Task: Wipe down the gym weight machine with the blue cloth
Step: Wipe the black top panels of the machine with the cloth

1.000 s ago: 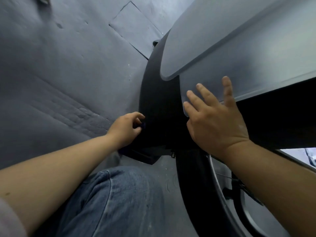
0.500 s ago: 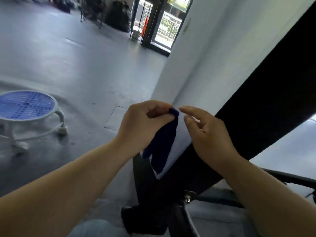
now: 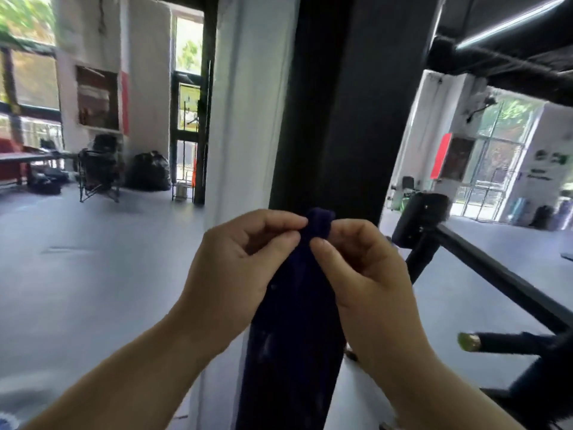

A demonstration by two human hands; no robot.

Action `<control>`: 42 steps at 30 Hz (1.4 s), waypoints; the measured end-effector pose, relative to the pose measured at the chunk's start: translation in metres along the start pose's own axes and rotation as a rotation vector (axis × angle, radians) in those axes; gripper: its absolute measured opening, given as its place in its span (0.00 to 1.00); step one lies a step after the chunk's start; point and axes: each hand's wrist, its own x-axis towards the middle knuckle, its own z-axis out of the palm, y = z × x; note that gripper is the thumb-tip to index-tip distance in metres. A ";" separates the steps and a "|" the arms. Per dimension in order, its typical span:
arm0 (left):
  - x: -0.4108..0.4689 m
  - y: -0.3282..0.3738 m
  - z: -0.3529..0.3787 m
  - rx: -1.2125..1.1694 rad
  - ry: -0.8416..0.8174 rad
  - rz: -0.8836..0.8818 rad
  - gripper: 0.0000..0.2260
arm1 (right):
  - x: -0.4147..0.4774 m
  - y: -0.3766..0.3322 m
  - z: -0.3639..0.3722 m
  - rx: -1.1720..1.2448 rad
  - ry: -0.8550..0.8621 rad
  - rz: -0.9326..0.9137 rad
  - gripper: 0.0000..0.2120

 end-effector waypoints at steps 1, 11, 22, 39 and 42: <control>0.024 0.019 0.005 0.012 -0.003 0.034 0.14 | 0.018 -0.022 -0.006 0.007 0.053 -0.032 0.03; 0.244 0.207 0.026 0.420 0.187 0.468 0.12 | 0.198 -0.236 -0.063 -0.190 0.403 -0.312 0.08; 0.388 0.274 0.058 0.470 0.265 0.439 0.23 | 0.367 -0.361 -0.066 -0.877 0.316 -0.491 0.13; 0.397 0.255 0.061 0.181 0.383 0.392 0.23 | 0.383 -0.355 -0.059 -1.118 0.015 -0.946 0.17; 0.399 0.255 0.061 0.187 0.370 0.404 0.23 | 0.380 -0.346 -0.081 -1.040 0.100 -0.867 0.18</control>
